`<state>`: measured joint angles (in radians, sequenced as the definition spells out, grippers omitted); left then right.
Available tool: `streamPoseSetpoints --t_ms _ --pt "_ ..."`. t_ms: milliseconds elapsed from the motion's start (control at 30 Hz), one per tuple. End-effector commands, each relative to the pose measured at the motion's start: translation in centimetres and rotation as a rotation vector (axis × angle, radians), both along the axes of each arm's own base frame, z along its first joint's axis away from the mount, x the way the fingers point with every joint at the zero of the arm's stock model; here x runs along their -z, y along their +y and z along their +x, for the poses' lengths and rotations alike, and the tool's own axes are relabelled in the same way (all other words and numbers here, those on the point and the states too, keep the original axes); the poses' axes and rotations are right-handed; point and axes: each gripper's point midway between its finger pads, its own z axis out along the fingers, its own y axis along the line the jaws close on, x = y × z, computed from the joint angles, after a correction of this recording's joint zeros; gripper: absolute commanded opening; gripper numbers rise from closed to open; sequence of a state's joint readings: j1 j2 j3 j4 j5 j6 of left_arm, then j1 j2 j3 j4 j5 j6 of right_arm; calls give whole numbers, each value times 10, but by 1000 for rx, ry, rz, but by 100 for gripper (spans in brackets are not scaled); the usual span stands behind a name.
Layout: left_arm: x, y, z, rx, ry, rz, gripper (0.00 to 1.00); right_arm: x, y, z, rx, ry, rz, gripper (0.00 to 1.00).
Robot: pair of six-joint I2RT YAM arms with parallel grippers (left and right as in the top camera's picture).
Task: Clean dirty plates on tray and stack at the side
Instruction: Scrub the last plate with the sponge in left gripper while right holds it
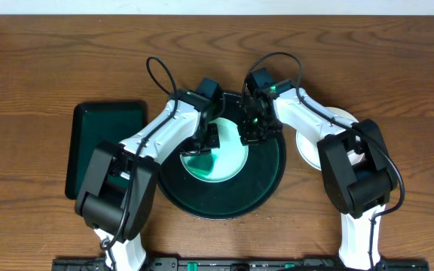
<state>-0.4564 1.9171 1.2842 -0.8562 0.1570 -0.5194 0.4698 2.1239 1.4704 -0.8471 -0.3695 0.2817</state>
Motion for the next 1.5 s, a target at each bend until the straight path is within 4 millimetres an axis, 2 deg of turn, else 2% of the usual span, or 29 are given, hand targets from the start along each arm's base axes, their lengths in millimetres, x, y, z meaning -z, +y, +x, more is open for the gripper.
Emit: streamPoseSetpoints --t_ms 0,67,133,200,233,333,400,467,600,700,767,833,900,967,1067,1200,1333,1400,1467 --pt "5 -53 -22 166 96 -263 7 9 -7 -5 20 20 -37 1" --pt "-3 -74 -21 266 70 -399 7 9 -7 -5 20 20 -37 1" --pt "-4 -75 -12 266 36 -408 7 9 -7 -5 20 20 -37 1" --pt "-1 -67 0 241 -3 -371 7 9 -7 -5 20 20 -37 1" --pt "3 -57 8 204 -24 -322 7 9 -7 -6 20 21 -37 1" --pt "14 -8 33 39 -93 -93 7 9 -7 -6 20 22 -38 1" --pt "16 20 41 -59 -106 6 7 9 -7 -6 20 21 -38 1" --pt "16 41 39 -119 -90 74 7 9 -7 -6 20 22 -39 1" --pt "15 80 24 -158 -37 237 7 11 -8 -7 20 23 -43 1" --pt "12 92 12 -145 0 304 7 11 -8 -6 21 21 -41 1" --pt "12 90 7 -136 19 303 7 10 -8 -5 22 19 -40 1" --pt "14 77 3 -73 45 236 7 10 -8 -5 23 19 -40 1" --pt "15 48 -4 29 87 76 7 10 -8 -5 26 20 -40 1" --pt "8 8 -17 159 135 -160 7 10 -8 -5 26 20 -41 1" --pt "-4 -26 -27 267 152 -369 7 11 -8 -6 26 21 -40 1" --pt "-5 -37 -16 291 94 -408 7 11 -8 -5 26 20 -40 1" --pt "-5 -45 7 310 -13 -424 8 11 -8 -6 25 20 -41 1" --pt "-1 -40 18 314 -59 -377 7 11 -8 -6 25 21 -41 1" --pt "6 -25 27 283 -85 -268 7 11 -8 -6 25 21 -41 1"
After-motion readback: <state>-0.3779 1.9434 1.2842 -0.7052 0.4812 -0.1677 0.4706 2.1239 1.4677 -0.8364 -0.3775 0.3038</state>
